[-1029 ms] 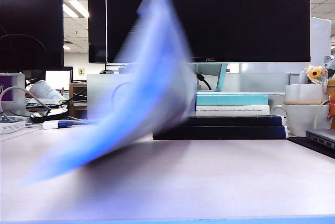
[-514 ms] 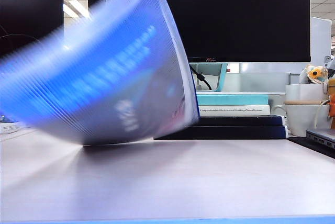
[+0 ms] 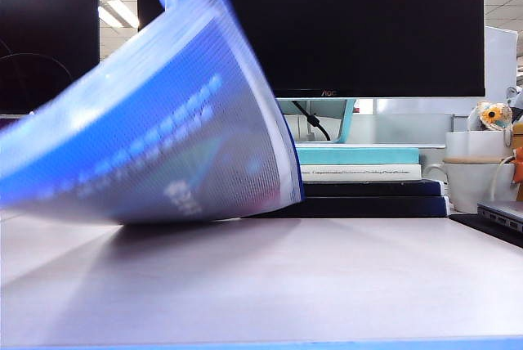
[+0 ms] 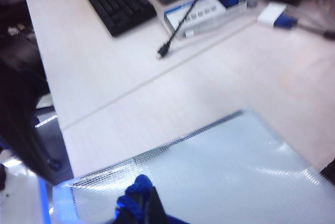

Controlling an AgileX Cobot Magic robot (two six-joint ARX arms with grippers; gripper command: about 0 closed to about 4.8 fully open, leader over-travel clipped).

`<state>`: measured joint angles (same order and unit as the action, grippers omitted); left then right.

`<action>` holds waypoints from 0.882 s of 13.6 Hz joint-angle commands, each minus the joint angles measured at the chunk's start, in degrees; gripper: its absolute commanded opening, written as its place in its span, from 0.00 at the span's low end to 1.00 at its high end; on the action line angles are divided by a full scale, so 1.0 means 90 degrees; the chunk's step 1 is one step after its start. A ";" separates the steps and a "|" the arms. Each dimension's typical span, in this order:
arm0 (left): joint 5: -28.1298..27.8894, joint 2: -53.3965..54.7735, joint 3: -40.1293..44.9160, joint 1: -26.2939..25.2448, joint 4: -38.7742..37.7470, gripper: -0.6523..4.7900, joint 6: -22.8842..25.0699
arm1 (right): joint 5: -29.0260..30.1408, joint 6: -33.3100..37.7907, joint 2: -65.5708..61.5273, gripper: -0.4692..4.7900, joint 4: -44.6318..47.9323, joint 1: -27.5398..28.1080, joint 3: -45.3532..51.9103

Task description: Pick up the transparent plastic file bag with a blue zipper and close its zipper.

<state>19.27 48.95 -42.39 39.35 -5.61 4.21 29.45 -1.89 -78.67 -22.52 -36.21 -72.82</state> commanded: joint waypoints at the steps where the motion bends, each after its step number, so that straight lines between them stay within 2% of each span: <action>1: -0.0653 -0.0102 -0.0022 -0.0002 -0.0435 0.65 -0.0022 | 0.0005 0.0046 -0.0090 0.09 0.0454 -0.0010 -0.0032; 2: -0.0918 -0.0100 -0.0022 -0.0002 -0.0668 0.64 -0.0022 | 0.0015 0.0056 -0.0114 0.09 0.0583 -0.0019 -0.0032; 4: -0.0952 -0.0092 -0.0019 0.0002 -0.0906 0.64 -0.0131 | 0.0010 0.0070 -0.0114 0.09 0.0726 -0.0027 -0.0032; 8: -0.1042 -0.0090 -0.0022 0.0005 -0.0357 0.63 -0.0478 | 0.0032 0.0102 -0.0114 0.09 0.0860 -0.0078 -0.0032; 9: -0.0996 -0.0080 -0.0019 0.0078 -0.0221 0.62 -0.0568 | 0.0321 0.0457 -0.0114 0.09 0.1234 -0.0087 -0.0032; 12: -0.1015 0.0056 -0.0019 0.0075 -0.0194 0.61 -0.0561 | 0.0427 0.0549 -0.0114 0.09 0.1258 -0.0330 -0.0032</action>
<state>10.22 49.19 -42.39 40.07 -8.34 -0.93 32.80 2.79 -79.92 -12.80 -38.50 -72.77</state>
